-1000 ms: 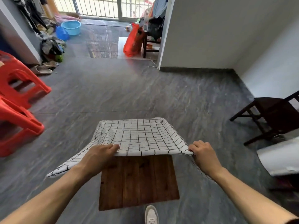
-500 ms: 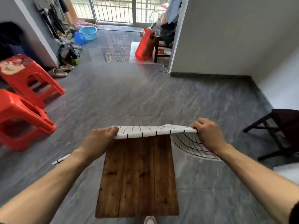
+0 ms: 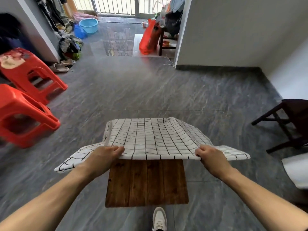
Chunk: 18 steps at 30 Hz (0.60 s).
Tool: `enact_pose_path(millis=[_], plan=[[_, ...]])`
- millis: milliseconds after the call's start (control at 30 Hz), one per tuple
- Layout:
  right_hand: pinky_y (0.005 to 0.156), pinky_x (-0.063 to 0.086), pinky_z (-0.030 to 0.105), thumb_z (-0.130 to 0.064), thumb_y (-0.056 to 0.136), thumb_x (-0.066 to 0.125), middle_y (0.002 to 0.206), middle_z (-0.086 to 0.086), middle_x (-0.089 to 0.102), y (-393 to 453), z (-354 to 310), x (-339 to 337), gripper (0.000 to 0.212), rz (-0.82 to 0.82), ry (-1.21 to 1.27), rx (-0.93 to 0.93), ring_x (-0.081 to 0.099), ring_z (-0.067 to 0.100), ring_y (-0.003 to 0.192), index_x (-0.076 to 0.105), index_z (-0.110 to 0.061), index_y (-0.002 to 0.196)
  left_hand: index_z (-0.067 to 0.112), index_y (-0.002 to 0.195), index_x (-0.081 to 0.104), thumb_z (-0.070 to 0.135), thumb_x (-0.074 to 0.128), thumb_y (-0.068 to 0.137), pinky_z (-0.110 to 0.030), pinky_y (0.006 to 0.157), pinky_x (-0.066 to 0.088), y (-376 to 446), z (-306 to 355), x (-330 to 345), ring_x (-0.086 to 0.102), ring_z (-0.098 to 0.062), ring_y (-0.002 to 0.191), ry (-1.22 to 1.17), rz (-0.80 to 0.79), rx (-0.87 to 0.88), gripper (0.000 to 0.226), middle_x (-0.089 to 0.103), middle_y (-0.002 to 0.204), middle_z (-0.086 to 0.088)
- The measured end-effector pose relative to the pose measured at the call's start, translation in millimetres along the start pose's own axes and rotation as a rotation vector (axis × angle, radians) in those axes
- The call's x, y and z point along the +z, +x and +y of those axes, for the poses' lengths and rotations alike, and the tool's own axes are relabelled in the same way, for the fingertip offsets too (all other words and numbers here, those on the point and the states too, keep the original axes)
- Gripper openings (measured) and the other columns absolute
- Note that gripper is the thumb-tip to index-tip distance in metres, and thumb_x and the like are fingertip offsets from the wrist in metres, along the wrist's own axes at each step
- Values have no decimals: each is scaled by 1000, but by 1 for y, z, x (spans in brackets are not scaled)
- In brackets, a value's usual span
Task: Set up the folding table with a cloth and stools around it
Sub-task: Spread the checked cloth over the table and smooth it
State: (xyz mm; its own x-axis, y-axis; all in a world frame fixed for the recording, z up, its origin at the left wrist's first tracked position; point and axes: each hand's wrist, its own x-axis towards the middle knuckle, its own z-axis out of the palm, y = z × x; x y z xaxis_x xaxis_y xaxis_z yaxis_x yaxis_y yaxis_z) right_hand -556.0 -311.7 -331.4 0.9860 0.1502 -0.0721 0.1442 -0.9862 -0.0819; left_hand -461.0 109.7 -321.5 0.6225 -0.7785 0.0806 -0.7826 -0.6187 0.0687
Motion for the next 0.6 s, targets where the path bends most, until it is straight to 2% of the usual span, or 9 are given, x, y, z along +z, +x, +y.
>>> enact_pose_path(millis=[133,267,367,433,533,600], plan=[[47,31,25,-10,73,75,73,-9,54,-38,-24,19,28,-53,28,70,56,16,63,52,-25,73,26,89,44,21,89,58,-24,42,37,-39,15,18,56,-12,52,-5,-58,37,55,55,69,10],[45,39,28,-8,74,71,72,-8,50,-63,-42,46,29,-46,47,119,52,17,61,48,-25,71,23,88,43,19,88,57,-24,42,31,-65,24,43,56,-16,52,-30,-39,26,54,54,71,7],[45,31,26,-6,72,70,73,-8,50,-79,-50,74,28,-69,41,127,51,18,60,47,-23,71,22,87,50,17,86,59,-24,43,30,-89,34,69,55,-15,56,-45,-40,42,45,53,74,6],[46,28,25,-5,69,72,73,-8,50,-91,-53,100,30,-92,38,116,51,19,61,47,-23,71,20,86,55,13,80,63,-24,43,28,-109,40,90,55,-15,59,-45,-43,38,35,54,77,6],[44,32,27,-3,66,74,74,-6,50,-105,-56,127,31,-100,50,114,52,20,61,50,-22,73,21,86,50,7,60,65,-25,42,35,-133,48,115,57,-19,65,-55,-58,28,27,54,80,5],[42,37,28,-3,68,72,75,-5,50,-112,-58,151,27,-107,62,98,52,21,61,51,-20,74,21,86,49,2,63,62,-25,43,33,-147,54,141,57,-20,67,-57,-72,-12,33,55,80,4]])
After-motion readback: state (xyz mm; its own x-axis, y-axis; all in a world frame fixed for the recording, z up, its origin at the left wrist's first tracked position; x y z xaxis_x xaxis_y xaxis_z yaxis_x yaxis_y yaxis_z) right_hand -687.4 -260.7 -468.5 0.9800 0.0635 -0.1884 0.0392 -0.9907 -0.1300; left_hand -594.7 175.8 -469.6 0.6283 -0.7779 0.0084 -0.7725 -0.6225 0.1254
